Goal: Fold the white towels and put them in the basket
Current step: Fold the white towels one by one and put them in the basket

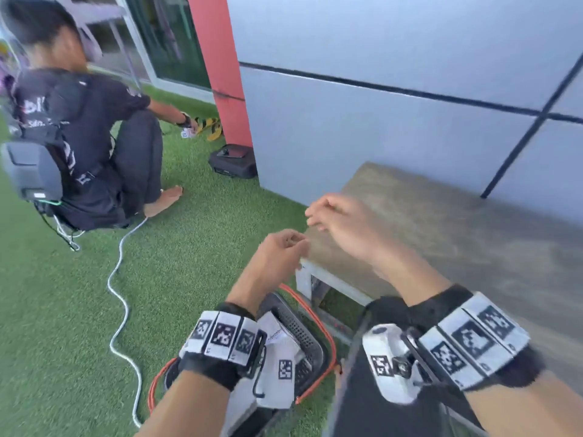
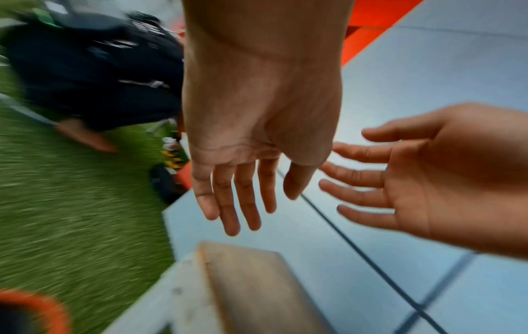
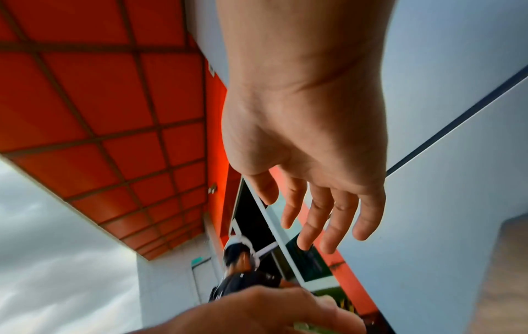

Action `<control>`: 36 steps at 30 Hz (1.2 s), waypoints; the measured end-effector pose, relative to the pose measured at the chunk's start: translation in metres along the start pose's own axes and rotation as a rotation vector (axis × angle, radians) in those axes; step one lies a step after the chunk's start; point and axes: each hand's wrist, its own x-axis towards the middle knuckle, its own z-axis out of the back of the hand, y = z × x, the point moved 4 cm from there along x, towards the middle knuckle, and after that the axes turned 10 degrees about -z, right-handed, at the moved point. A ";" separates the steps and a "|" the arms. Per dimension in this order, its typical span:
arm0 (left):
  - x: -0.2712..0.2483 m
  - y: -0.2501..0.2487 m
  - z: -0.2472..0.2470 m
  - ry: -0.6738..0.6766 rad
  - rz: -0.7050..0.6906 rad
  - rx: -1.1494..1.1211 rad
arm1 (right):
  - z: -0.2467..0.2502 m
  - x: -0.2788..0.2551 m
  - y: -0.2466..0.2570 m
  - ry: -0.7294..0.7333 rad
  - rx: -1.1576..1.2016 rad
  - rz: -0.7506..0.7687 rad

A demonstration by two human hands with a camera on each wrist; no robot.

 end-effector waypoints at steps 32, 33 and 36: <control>-0.009 -0.171 -0.528 0.836 -0.648 0.726 | 0.372 -0.265 -0.407 -0.622 -0.421 -1.040; -0.007 -0.168 -0.534 0.829 -0.656 0.734 | 0.377 -0.265 -0.414 -0.617 -0.441 -1.034; -0.004 -0.157 -0.549 0.832 -0.646 0.769 | 0.392 -0.263 -0.434 -0.594 -0.525 -1.007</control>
